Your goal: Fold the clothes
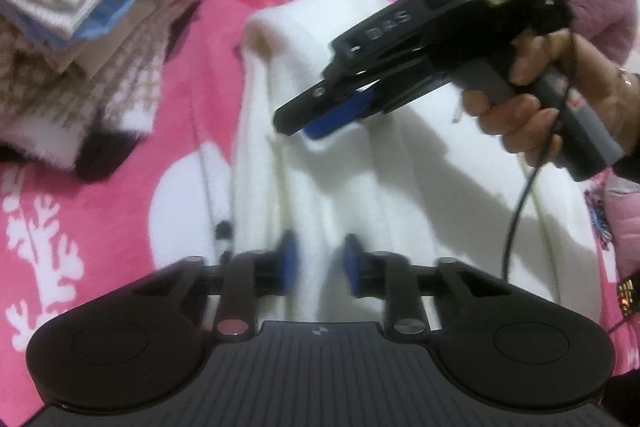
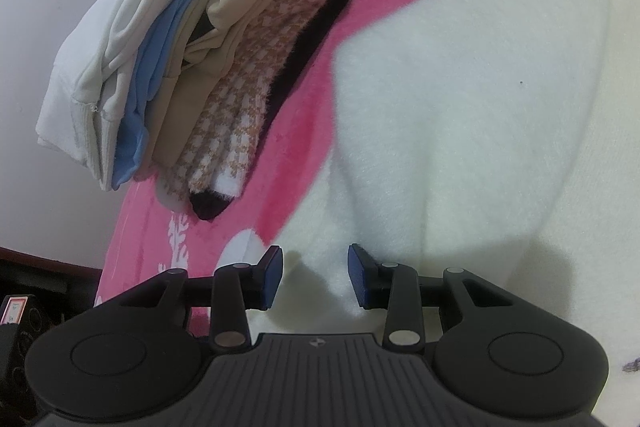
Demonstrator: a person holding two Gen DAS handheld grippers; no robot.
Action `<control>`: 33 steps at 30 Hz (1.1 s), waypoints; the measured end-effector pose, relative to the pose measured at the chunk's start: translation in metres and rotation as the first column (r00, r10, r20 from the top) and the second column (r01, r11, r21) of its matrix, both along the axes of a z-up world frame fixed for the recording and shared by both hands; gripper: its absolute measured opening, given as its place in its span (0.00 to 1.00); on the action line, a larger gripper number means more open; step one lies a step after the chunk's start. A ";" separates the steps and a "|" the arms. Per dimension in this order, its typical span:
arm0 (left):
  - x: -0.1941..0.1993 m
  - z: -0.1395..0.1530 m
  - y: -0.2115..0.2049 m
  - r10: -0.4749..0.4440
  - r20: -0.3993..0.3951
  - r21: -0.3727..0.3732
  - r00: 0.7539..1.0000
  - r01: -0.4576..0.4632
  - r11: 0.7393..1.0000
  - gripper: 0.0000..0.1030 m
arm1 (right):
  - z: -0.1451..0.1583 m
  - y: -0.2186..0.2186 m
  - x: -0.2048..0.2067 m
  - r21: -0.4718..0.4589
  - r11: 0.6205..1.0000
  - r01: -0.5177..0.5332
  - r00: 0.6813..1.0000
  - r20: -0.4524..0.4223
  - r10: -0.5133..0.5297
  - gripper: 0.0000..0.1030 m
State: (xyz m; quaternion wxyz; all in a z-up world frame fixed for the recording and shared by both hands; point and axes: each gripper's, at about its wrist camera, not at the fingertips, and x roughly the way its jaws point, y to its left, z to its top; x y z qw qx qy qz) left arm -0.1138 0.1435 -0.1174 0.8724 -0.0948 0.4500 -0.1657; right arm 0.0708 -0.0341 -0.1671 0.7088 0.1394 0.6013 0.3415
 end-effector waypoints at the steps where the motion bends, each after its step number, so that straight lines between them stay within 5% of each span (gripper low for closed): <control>1: -0.003 0.003 0.000 -0.007 0.022 -0.011 1.000 0.007 1.000 0.10 | 0.001 0.001 0.001 -0.008 1.000 -0.001 1.000 0.001 0.001 0.37; 8: -0.016 0.017 -0.006 -0.050 0.118 -0.050 0.992 0.057 0.997 0.08 | 0.022 0.034 -0.023 -0.208 0.966 -0.151 0.968 0.165 0.187 0.39; 13: -0.022 0.023 -0.005 -0.062 0.153 -0.072 0.986 0.074 0.995 0.08 | 0.033 0.044 -0.053 -0.352 0.914 -0.201 0.894 0.315 0.318 0.11; 19: -0.037 0.030 0.017 -0.014 0.113 -0.103 0.994 0.026 0.994 0.08 | 0.051 0.036 -0.056 -0.173 0.965 -0.198 0.894 0.372 0.250 0.11; 26: -0.021 -0.009 0.056 0.088 -0.145 -0.242 0.986 -0.121 0.963 0.09 | 0.013 0.049 -0.045 -0.087 0.986 -0.143 0.936 0.313 0.163 0.13; 30: -0.024 -0.019 0.068 0.030 -0.236 -0.345 0.971 -0.112 0.932 0.30 | 0.019 0.026 -0.034 0.017 0.999 -0.051 0.964 0.261 0.045 0.31; 33: -0.030 -0.024 0.063 -0.028 -0.256 -0.339 0.966 -0.063 0.939 0.31 | 0.030 -0.007 -0.029 0.069 0.997 0.034 0.973 0.225 -0.049 0.38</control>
